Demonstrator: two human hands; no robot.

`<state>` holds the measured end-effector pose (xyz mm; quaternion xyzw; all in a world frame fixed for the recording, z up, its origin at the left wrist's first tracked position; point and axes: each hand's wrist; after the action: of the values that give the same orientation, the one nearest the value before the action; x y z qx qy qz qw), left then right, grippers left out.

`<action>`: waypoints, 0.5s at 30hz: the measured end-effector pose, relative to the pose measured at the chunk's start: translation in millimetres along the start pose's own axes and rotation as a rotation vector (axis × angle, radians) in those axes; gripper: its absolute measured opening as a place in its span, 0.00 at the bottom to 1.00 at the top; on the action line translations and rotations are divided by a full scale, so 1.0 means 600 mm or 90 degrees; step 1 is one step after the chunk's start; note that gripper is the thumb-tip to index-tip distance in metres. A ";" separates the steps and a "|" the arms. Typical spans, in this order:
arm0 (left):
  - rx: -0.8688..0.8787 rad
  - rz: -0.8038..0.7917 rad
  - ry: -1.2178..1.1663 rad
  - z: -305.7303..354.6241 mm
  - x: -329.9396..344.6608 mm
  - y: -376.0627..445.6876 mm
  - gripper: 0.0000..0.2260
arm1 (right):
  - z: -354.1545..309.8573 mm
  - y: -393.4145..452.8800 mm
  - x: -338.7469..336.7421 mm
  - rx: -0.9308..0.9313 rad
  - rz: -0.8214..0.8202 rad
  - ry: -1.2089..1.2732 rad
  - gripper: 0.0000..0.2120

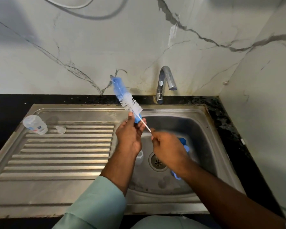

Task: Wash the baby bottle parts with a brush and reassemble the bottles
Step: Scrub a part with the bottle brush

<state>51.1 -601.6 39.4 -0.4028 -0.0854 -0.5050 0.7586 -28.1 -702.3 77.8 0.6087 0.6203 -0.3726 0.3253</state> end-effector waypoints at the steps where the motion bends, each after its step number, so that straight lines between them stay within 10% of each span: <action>1: 0.008 0.014 -0.008 0.004 0.002 0.000 0.07 | 0.002 0.004 0.000 -0.004 0.001 -0.012 0.10; 15: -0.041 0.033 -0.109 0.021 -0.015 0.032 0.13 | 0.025 -0.001 0.015 -0.074 -0.071 -0.001 0.10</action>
<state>66.6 -583.1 32.7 -0.4708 -0.1234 -0.4512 0.7480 -29.9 -710.6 62.5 0.5528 0.6736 -0.3543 0.3394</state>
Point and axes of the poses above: each hand's wrist, its own y-axis towards the middle knuckle, its own x-axis out of the palm, z = x × y
